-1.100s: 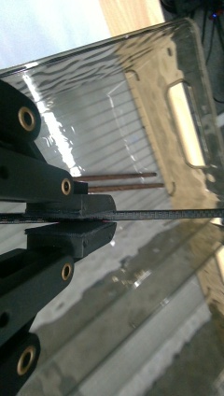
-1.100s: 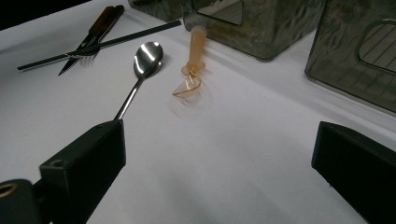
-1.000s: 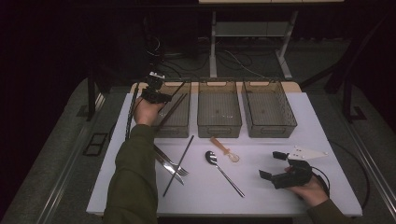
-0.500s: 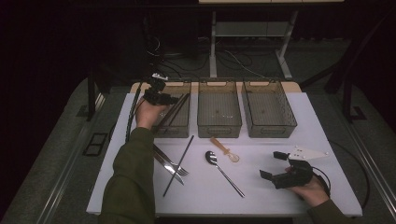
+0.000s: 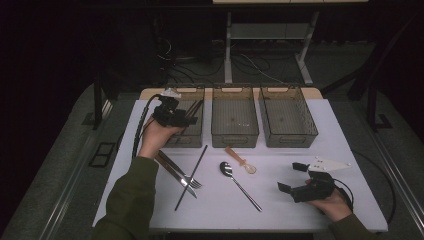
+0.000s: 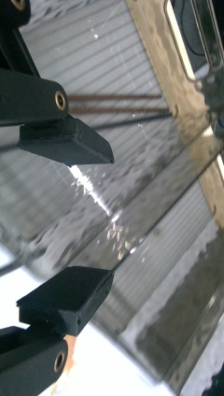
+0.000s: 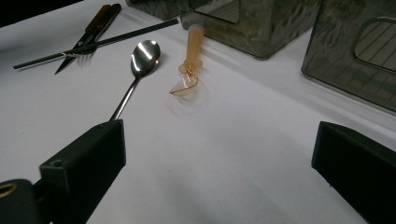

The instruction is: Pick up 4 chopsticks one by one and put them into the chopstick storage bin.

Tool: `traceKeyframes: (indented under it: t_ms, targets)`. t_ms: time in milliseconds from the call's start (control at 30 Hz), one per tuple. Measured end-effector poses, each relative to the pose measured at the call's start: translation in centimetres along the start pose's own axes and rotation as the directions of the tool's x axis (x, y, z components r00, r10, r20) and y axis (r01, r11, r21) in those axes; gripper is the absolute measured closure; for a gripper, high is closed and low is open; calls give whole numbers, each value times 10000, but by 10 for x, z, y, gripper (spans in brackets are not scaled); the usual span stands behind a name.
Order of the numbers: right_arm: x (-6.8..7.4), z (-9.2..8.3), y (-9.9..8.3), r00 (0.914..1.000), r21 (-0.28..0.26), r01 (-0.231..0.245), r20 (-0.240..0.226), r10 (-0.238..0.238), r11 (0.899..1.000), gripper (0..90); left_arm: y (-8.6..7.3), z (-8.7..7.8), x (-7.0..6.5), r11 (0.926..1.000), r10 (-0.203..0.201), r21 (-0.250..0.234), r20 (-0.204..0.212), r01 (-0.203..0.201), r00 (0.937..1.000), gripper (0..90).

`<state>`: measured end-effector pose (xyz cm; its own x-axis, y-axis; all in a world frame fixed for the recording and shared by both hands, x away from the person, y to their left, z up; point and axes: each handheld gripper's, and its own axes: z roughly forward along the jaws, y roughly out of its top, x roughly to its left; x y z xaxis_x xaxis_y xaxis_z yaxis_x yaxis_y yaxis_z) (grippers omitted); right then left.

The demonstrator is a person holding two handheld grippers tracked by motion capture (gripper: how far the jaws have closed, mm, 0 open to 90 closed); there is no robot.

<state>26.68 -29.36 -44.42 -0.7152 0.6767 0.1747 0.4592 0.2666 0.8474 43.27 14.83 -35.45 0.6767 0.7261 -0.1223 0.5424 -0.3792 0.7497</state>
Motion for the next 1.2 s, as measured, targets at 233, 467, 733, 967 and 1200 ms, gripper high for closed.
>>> traceKeyframes:
  t_ms: [233, 467, 733, 967, 1200]
  targets:
    - [1, 0, 0, 10000, 6, 36, 35, -36, 10000, 24, -23, -13, -30, 9996, 275, -28, -26, -275, 9996, 372]
    - [1, 0, 0, 10000, 25, 48, 37, -48, 10000, 23, -48, -21, -48, 9991, 411, 93, -148, -409, 9990, 384]
    - [1, 0, 0, 10000, 26, 40, 59, -41, 10000, 24, -77, -23, -62, 9997, 216, -72, -258, -218, 9994, 423]
    - [2, 0, 0, 10000, 24, 87, 38, -88, 10000, 24, -103, -19, -69, 10000, 26, 89, -86, -25, 10000, 511]
    - [2, 0, 0, 9999, 30, 98, 47, -98, 9999, 24, -122, -13, -77, 9978, 66, 663, -218, -51, 9997, 619]
